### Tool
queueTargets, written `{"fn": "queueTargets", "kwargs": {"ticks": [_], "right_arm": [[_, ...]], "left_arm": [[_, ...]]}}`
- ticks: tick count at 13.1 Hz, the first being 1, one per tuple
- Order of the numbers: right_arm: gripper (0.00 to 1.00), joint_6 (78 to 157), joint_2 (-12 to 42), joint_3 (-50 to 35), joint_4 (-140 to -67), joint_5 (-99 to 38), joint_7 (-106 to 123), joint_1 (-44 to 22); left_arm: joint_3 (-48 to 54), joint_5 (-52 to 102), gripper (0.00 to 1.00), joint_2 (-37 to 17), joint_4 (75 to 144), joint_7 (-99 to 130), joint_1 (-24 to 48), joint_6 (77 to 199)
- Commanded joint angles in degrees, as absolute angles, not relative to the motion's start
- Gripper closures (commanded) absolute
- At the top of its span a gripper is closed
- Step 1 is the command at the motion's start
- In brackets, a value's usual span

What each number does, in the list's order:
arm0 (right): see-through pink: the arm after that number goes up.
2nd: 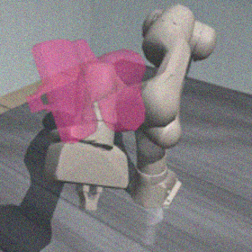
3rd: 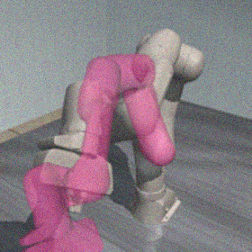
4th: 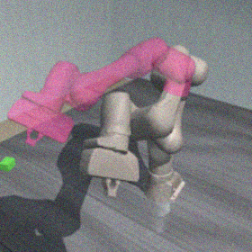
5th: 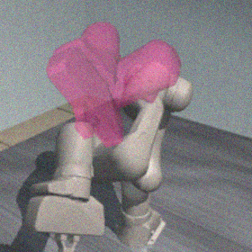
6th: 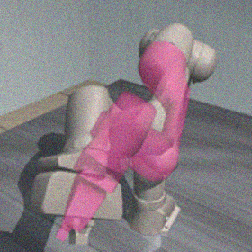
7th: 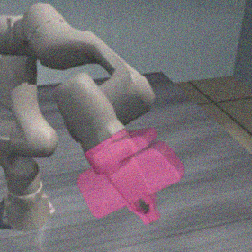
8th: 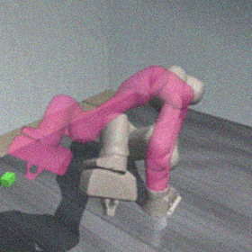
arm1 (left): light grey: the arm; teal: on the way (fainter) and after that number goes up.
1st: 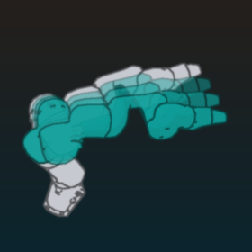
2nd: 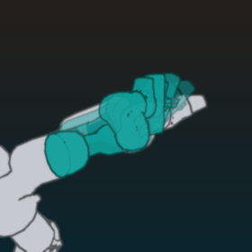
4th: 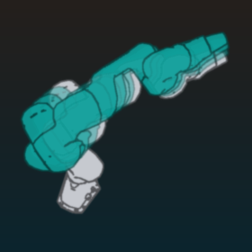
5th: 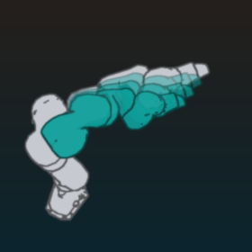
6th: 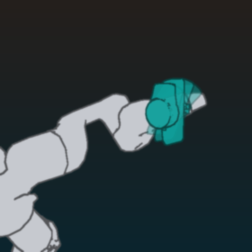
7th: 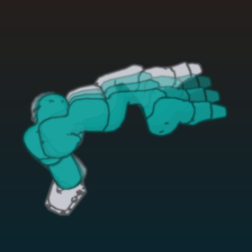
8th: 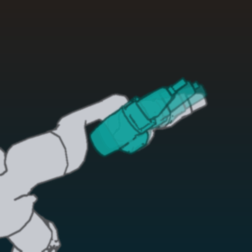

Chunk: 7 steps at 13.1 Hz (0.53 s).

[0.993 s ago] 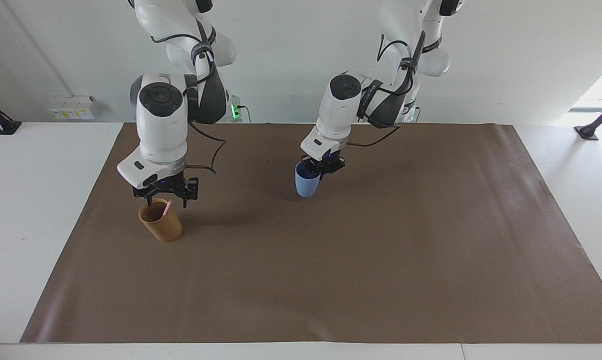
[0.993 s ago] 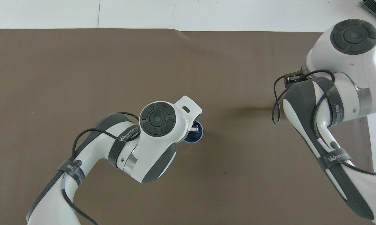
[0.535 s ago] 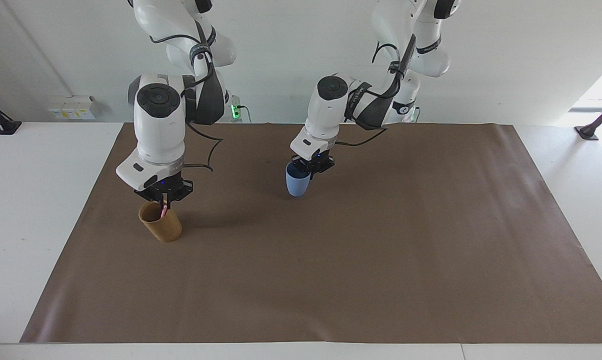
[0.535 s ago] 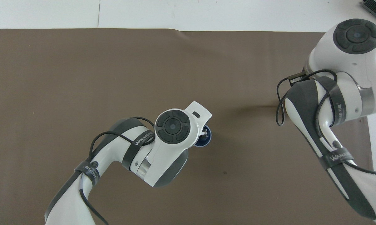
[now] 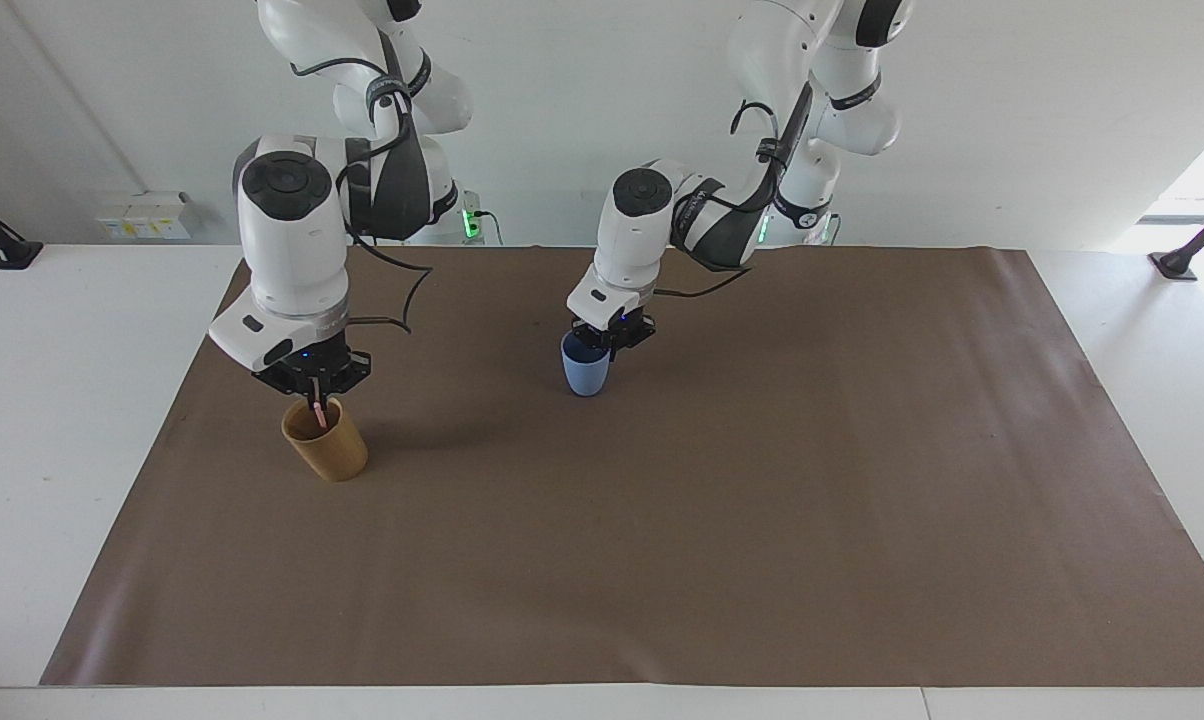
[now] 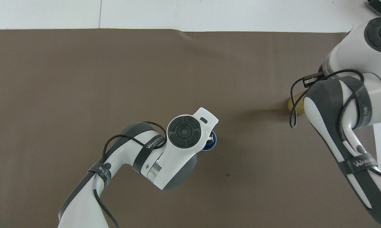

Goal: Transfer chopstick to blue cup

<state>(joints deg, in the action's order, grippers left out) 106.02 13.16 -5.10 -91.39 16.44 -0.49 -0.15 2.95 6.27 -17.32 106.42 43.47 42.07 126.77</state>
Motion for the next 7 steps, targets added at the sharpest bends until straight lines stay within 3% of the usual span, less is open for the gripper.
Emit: {"fn": "queueTargets", "kwargs": {"ticks": [1, 7], "right_arm": [[1.00, 107.0, 9.0, -5.5, -93.2, 13.0, 0.9, 0.9], [1.00, 104.0, -0.9, -5.5, -92.8, 8.9, 1.0, 0.4]], "left_arm": [[1.8, 7.0, 0.00, -17.4, 106.6, 44.3, 43.2, 127.3], [1.1, 5.4, 0.00, -11.5, 105.7, 41.7, 34.9, 120.3]]}}
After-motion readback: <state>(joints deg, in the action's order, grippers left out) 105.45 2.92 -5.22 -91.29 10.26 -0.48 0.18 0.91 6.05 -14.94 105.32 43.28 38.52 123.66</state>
